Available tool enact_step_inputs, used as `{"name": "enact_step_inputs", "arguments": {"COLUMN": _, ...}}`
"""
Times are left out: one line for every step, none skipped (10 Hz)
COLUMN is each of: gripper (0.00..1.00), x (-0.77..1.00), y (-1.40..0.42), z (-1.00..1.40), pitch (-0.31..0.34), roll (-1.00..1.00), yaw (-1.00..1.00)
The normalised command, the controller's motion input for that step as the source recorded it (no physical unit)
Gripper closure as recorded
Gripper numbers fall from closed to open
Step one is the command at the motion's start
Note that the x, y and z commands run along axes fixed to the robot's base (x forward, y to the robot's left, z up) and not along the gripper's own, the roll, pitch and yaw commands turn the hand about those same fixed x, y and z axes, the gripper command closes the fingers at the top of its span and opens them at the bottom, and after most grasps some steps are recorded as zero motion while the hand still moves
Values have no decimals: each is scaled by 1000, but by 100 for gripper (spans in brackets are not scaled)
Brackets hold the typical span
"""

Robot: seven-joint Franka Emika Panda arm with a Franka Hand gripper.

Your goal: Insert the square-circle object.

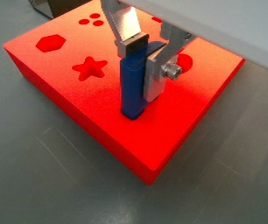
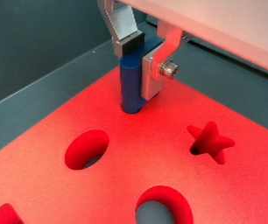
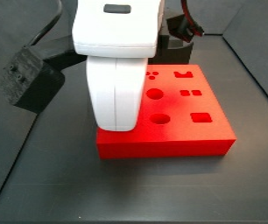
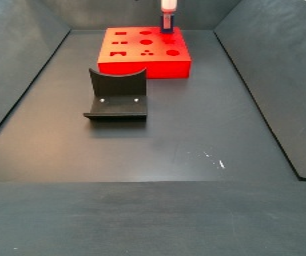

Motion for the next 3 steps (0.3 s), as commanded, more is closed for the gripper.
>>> {"name": "enact_step_inputs", "arguments": {"gripper": 100, "x": -329, "y": 91, "z": -471, "pitch": 87, "roll": 77, "yaw": -86}}
{"name": "enact_step_inputs", "arguments": {"gripper": 100, "x": 0, "y": 0, "z": 0, "pitch": 0, "roll": -6, "yaw": 0}}
{"name": "enact_step_inputs", "arguments": {"gripper": 100, "x": 0, "y": 0, "z": 0, "pitch": 0, "roll": 0, "yaw": 0}}
